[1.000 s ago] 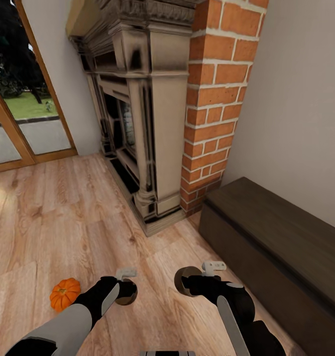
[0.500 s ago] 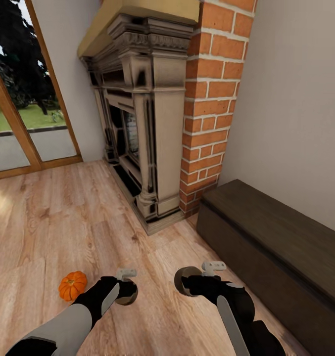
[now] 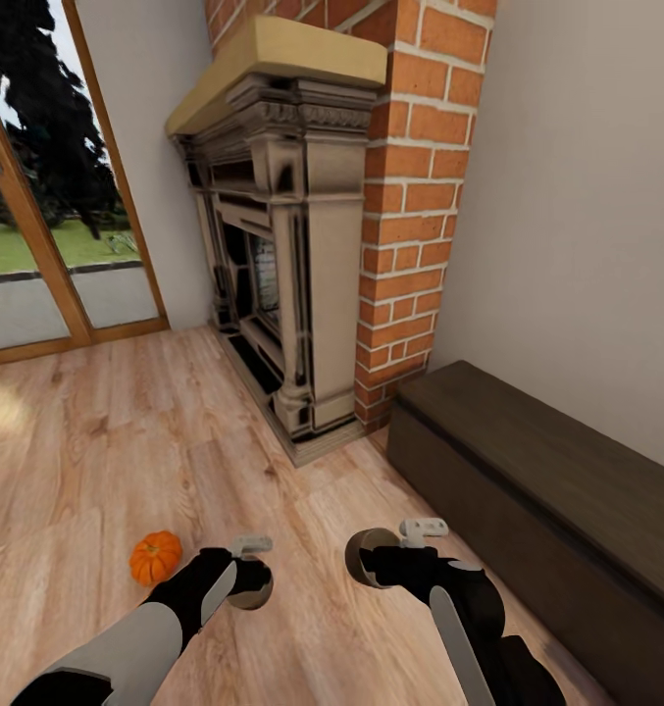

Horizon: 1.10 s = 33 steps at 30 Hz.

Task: Place each of the two pumpkins and all three candles from the living room inside a cabinet in the living room (use any cabinet), then make sure every cabinet is closed, and position the cauldron so it is next to a table in the living room.

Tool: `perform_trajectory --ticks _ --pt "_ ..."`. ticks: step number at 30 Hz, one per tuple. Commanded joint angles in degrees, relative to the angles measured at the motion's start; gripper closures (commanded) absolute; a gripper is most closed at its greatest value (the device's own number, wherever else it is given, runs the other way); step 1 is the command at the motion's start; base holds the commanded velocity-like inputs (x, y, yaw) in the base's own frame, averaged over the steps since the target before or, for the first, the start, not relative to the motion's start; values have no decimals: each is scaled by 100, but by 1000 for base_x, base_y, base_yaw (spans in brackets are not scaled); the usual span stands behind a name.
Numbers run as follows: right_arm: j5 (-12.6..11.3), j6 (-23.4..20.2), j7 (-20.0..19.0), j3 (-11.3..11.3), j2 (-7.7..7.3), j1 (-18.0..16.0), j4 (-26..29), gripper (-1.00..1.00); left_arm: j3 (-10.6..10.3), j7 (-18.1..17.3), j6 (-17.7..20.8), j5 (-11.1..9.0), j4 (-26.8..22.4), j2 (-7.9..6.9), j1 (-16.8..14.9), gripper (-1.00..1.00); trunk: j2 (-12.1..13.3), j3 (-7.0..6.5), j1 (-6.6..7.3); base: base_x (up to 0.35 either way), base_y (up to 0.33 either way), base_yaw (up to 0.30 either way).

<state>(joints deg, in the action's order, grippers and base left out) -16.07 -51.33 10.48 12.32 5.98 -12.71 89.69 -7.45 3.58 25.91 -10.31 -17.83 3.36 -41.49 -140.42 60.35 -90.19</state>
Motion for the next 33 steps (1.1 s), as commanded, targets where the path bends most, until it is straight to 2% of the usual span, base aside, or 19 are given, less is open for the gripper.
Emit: perform_trajectory --ticks 1,11,22,33 --pt "-63 -18 59 2 0 -3 5 100 -46 38 28 -59 -14 -3 0 100 39 -13 27 -333 0 0" --pt "-63 -10 59 19 -3 -3 5 100 -46 37 37 -59 -273 -4 0 100 440 -196 247 -339 0 -9" --pt "-57 -9 59 34 -9 -3 5 100 -54 29 114 -59 -283 -11 -2 100 881 -465 488 -76 0 -171" --pt "-42 -9 68 44 0 -3 5 100 -54 28 116 -59 -286 -11 -1 100 1323 -744 730 -311 0 -175"
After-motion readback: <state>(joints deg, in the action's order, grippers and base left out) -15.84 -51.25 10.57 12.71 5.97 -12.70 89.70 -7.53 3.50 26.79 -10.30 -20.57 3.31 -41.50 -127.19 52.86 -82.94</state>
